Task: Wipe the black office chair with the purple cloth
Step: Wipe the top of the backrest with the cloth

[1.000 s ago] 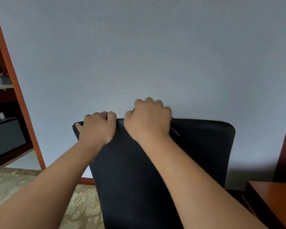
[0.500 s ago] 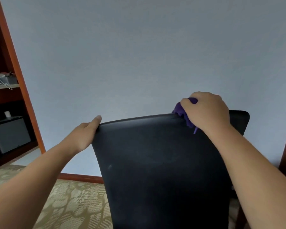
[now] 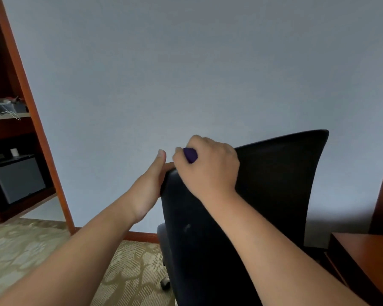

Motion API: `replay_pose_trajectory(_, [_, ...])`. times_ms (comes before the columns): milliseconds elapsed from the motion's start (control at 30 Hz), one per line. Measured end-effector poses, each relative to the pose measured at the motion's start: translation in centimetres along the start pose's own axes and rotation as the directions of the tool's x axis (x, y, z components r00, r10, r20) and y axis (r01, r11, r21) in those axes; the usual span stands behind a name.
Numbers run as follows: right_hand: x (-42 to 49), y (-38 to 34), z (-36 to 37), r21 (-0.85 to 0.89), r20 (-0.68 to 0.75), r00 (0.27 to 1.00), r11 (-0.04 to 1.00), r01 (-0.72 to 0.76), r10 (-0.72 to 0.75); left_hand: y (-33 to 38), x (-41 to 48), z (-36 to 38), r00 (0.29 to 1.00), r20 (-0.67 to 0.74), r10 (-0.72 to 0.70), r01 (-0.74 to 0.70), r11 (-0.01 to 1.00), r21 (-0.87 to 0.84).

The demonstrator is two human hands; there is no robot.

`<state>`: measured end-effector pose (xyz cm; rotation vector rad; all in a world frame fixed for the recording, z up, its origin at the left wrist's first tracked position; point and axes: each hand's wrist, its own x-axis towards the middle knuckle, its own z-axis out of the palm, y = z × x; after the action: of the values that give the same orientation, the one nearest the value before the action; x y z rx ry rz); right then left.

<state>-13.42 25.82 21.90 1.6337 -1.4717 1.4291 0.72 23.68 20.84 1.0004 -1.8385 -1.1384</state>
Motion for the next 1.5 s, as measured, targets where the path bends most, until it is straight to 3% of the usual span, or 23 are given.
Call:
replay_pose_trajectory(67, [-1.3,0.8,0.0,0.128,-0.096,0.993,0.988,0.081,-0.069,0.4,-0.1,1.1,0.998,0.051,0.027,-0.025,0.999,-0.031])
replay_pose_trajectory(167, [-1.2,4.5,-1.6,0.135,-0.123,0.982,0.978,0.157,-0.14,0.9,0.0,2.8,0.992,0.127,0.026,-0.022,0.999,-0.03])
replay_pose_trajectory(267, [0.4,8.0,-3.6,0.212,-0.091,0.992,0.975,-0.064,0.085,1.8,0.5,5.1,0.979,0.2,0.026,-0.028,1.0,0.008])
replay_pose_trajectory(400, [0.6,9.8,-5.1,0.36,-0.055,0.917,0.865,-0.351,0.395,3.1,1.3,8.9,0.926,0.363,0.106,-0.083,0.994,-0.077])
replay_pose_trajectory(633, [-3.9,10.5,-6.4,0.615,-0.018,0.896,0.712,-0.34,0.444,5.6,1.6,14.4,0.892,0.396,0.217,-0.146,0.968,-0.203])
replay_pose_trajectory(700, [-2.2,12.6,-7.0,0.642,0.055,0.854,0.637,-0.427,0.517,5.9,2.4,15.7,0.903,0.374,0.213,-0.164,0.974,-0.158])
replay_pose_trajectory(733, [-1.0,13.7,-7.1,0.644,0.089,0.817,0.593,-0.484,0.57,4.4,3.1,15.6,0.858,0.422,0.294,-0.263,0.956,-0.13])
replay_pose_trajectory(800, [1.1,15.4,-7.2,0.614,0.125,0.759,0.551,-0.565,0.639,4.2,3.4,15.7,0.885,0.383,0.264,-0.227,0.964,-0.14])
replay_pose_trajectory(867, [1.7,16.2,-7.3,0.574,0.14,0.754,0.568,-0.59,0.641,4.8,4.3,17.1,0.852,0.454,0.26,-0.211,0.965,-0.156])
replay_pose_trajectory(933, [1.2,16.4,-8.0,0.561,0.136,0.765,0.587,-0.583,0.63,6.3,5.1,18.2,0.893,0.444,0.069,-0.032,0.995,-0.091])
replay_pose_trajectory(967, [0.7,16.3,-8.4,0.546,0.124,0.772,0.607,-0.578,0.623,7.2,5.4,18.5,0.904,0.425,0.041,-0.016,0.998,-0.062])
replay_pose_trajectory(1167, [-1.1,15.9,-9.4,0.377,0.162,0.838,0.752,-0.541,0.521,6.4,6.1,20.1,0.892,0.423,0.157,-0.085,0.979,-0.183])
replay_pose_trajectory(1300, [3.7,19.3,-10.3,0.254,0.271,0.757,0.715,-0.652,0.594,5.5,7.4,21.4,0.872,0.391,0.295,-0.24,0.953,-0.185])
replay_pose_trajectory(1367, [4.1,20.2,-9.9,0.249,0.214,0.775,0.734,-0.632,0.595,5.5,9.6,22.4,0.918,0.353,0.179,-0.108,0.971,-0.212])
replay_pose_trajectory(1500, [1.2,21.2,-9.4,0.412,0.065,0.803,0.717,-0.562,0.592,5.3,10.8,23.7,0.857,0.46,0.23,-0.109,0.955,-0.275])
